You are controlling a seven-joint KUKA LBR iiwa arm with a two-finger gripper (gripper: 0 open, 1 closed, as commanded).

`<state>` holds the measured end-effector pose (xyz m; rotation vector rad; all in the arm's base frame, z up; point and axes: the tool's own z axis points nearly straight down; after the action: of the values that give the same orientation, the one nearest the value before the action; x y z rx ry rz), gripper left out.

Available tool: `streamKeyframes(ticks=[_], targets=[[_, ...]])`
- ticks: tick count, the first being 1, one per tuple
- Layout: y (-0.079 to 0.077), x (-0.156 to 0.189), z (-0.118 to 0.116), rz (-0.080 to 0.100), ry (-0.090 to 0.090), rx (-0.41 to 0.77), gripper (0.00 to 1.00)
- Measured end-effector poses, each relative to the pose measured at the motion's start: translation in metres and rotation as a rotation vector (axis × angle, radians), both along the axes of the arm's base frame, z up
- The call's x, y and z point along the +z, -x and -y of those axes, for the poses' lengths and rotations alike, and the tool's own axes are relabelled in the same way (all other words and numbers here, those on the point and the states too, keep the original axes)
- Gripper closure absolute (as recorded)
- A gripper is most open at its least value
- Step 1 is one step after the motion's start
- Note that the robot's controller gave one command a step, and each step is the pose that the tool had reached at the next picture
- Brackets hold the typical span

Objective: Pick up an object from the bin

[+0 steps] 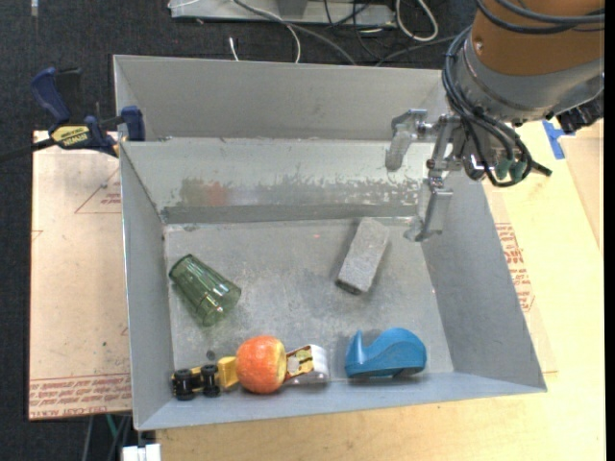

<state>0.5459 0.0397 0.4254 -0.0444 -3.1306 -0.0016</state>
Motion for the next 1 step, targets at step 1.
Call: streamKeyframes(ticks=[1], targets=[[-0.0100,0.0059,0.0116,0.003,-0.003,0.029,0.00]])
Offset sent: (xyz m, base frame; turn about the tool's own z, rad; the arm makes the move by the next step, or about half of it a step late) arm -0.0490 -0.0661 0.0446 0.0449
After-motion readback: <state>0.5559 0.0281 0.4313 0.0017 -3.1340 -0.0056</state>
